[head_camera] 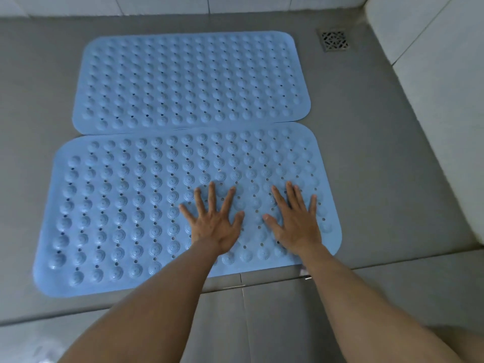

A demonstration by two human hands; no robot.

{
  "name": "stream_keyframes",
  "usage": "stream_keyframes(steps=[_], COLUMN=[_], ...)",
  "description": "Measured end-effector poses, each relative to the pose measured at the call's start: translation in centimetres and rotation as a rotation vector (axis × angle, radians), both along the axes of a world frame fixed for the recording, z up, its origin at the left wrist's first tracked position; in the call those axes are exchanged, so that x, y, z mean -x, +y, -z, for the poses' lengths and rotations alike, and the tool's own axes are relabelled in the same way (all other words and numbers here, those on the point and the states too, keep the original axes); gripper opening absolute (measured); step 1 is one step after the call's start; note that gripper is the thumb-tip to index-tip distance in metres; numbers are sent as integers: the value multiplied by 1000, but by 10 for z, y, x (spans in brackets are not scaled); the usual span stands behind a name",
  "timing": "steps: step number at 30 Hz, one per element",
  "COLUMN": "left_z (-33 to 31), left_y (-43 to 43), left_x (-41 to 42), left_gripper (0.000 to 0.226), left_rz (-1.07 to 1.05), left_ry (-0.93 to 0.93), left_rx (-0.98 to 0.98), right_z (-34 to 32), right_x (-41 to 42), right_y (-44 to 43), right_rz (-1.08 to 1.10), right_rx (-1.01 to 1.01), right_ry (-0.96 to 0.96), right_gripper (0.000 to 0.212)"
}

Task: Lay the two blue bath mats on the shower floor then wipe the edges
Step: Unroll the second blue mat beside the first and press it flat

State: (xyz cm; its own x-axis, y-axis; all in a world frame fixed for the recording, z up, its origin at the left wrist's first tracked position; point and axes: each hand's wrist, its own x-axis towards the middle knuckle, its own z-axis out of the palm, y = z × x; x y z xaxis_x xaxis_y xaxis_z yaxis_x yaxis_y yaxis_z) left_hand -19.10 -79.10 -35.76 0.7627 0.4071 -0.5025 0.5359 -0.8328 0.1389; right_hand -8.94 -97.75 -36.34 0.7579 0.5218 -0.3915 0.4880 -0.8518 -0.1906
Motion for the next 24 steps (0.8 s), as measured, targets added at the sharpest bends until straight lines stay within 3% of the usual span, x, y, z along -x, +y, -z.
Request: stream_keyframes(steps=[3,11,16,24], left_z=[-27,-145,-269,-492], left_y=[16,70,98,100], left_x=[-3,-25,-35,-34], left_gripper=[66,70,67,63], left_rz=[33,141,157,169], left_ry=[61,-164,-290,-324], left_rx=[95,-6,-63,-45], right_z=[-30,-158,-278,-502], right_x=[-4,-29,-39,-38], right_y=[9,58,83,79], right_rz=[54,50,28,15], right_rx=[-3,-97,-100,-100], right_ry=[115,-47,-122,-95], right_gripper=[80,61,61,62])
